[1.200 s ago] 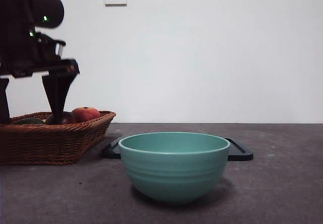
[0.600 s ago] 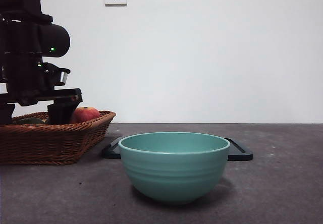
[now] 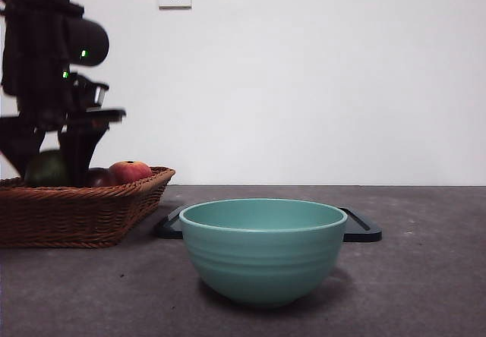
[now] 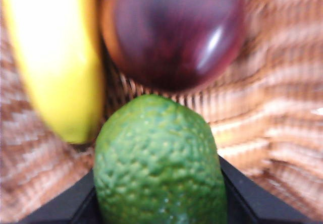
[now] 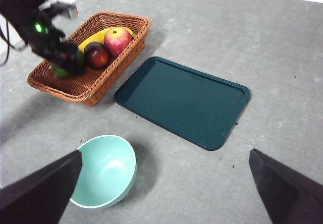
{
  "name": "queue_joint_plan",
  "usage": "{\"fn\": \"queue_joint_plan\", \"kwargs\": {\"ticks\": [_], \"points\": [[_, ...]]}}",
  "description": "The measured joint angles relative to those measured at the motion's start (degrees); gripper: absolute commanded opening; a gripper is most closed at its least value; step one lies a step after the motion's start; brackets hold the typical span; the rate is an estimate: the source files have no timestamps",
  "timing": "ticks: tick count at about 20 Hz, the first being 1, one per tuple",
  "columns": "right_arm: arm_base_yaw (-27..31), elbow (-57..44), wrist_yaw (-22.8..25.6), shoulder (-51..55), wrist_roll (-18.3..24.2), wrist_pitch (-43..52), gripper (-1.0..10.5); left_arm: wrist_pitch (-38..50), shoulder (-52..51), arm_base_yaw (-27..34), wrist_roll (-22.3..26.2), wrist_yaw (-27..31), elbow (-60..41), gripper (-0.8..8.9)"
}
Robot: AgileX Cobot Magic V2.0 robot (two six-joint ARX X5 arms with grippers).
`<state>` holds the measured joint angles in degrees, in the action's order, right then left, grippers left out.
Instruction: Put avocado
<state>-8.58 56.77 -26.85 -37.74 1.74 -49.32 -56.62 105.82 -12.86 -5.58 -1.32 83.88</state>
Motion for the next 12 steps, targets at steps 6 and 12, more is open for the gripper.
{"fn": "queue_joint_plan", "kwargs": {"ticks": [6, 12], "points": [[0.0, 0.0, 0.0, 0.0, 0.0, 0.0, 6.5, -4.3, -7.3, -4.4, 0.1, 0.0, 2.9, 1.18], [0.0, 0.0, 0.0, 0.0, 0.0, 0.0, 6.5, -8.5, -16.7, -14.0, -1.0, -3.3, 3.2, 1.18]]}}
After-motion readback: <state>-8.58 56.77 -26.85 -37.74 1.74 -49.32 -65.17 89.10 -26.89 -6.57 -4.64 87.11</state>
